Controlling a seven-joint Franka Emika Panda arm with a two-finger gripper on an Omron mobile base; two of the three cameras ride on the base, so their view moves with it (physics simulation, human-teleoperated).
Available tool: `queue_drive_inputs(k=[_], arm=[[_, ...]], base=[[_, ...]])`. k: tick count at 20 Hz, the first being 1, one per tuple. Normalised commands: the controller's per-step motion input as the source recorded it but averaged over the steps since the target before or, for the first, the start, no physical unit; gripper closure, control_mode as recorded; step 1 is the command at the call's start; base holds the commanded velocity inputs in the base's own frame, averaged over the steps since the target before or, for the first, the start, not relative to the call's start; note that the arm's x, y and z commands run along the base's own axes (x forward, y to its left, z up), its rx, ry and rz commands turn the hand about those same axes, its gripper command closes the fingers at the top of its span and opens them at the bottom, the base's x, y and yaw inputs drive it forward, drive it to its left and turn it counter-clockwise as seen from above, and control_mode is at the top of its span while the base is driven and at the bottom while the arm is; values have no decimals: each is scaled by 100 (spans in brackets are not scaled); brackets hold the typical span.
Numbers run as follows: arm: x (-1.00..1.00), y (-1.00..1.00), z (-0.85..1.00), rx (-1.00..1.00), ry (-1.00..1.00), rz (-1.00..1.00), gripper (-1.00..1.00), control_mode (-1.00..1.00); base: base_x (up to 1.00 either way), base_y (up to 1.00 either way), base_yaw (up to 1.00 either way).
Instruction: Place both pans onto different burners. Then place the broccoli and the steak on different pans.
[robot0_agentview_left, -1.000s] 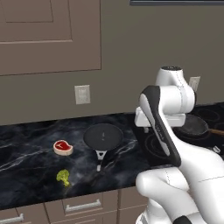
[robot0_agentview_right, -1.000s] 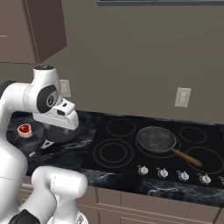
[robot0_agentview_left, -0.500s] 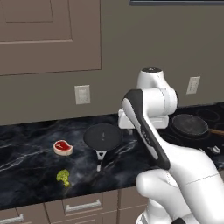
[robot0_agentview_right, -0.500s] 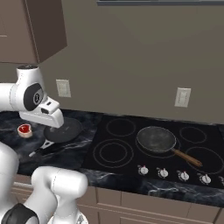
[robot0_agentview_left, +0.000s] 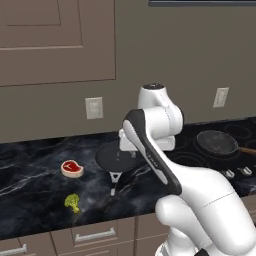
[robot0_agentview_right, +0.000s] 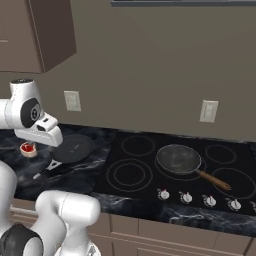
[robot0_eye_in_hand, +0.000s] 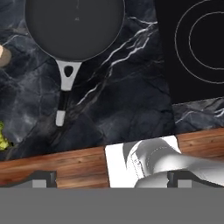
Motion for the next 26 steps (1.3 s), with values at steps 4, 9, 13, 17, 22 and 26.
queue_drive_inputs(k=[4, 9, 13, 17, 22, 26], arm=[[16, 33, -22, 0, 0, 0, -100, -100], [17, 18, -23, 0, 0, 0, -100, -100], [12, 0, -24, 0, 0, 0, -100, -100], [10, 2, -20, 0, 0, 0, -100, -100], [20, 16, -29, 0, 0, 0, -100, -100], [27, 24, -31, 0, 0, 0, -100, -100]], base=[[0, 0, 0], [0, 0, 0], [0, 0, 0], [0, 0, 0], [0, 0, 0], [0, 0, 0]])
